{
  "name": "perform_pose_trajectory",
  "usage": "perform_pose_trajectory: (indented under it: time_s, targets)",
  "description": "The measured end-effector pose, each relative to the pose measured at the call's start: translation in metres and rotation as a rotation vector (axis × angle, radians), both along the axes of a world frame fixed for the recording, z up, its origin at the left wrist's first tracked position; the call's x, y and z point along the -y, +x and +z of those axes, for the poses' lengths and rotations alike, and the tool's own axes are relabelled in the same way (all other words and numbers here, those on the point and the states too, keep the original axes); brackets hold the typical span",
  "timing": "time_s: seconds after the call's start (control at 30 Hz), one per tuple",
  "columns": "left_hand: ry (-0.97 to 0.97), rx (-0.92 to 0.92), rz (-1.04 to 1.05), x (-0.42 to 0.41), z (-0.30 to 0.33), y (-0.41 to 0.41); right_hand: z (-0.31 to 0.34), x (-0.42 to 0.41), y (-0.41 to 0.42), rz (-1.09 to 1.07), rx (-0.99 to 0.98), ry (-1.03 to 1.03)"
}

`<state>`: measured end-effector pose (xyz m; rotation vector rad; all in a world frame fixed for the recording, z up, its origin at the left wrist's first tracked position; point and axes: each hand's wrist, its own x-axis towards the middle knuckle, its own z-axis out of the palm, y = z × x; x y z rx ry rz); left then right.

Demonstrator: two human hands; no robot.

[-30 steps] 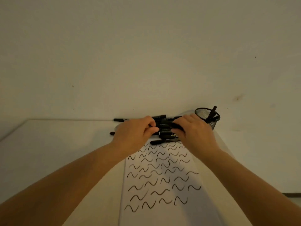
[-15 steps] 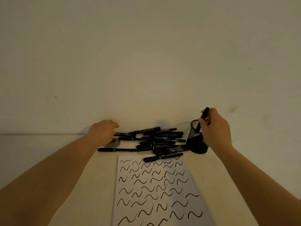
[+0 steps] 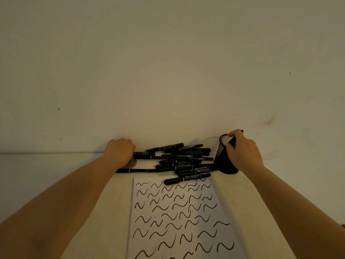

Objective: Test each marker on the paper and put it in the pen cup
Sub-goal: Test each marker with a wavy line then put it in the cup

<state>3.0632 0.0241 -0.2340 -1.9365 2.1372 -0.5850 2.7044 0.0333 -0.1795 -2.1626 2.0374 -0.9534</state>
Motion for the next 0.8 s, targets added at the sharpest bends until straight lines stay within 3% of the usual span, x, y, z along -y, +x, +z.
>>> perform_pose_trajectory:
  time_s: [0.1,0.23,0.37,0.43,0.57,0.7,0.8]
  targets:
    - [-0.012,-0.005,0.019,-0.002,0.002,-0.001,0.001,-0.002,0.002,0.022,0.021,-0.001]
    - [-0.065,-0.092,0.012,-0.015,0.016,-0.006,0.011,-0.018,0.008,0.014,-0.068,-0.213]
    - [-0.128,-0.383,-0.104,-0.048,0.039,-0.033,0.021,-0.051,0.024,0.089,-0.037,-0.377]
    - [-0.128,-0.593,-0.142,-0.076,0.049,-0.056,0.02,-0.078,0.035,0.17,0.132,-0.253]
    - [-0.024,-0.917,-0.199,-0.142,0.054,-0.107,0.008,-0.133,0.056,0.372,0.53,0.205]
    - [0.014,-1.04,-0.277,-0.197,0.046,-0.143,-0.003,-0.178,0.063,0.512,0.817,0.295]
    - [-0.008,-1.079,-0.34,-0.225,0.034,-0.154,-0.018,-0.207,0.06,0.398,0.938,0.239]
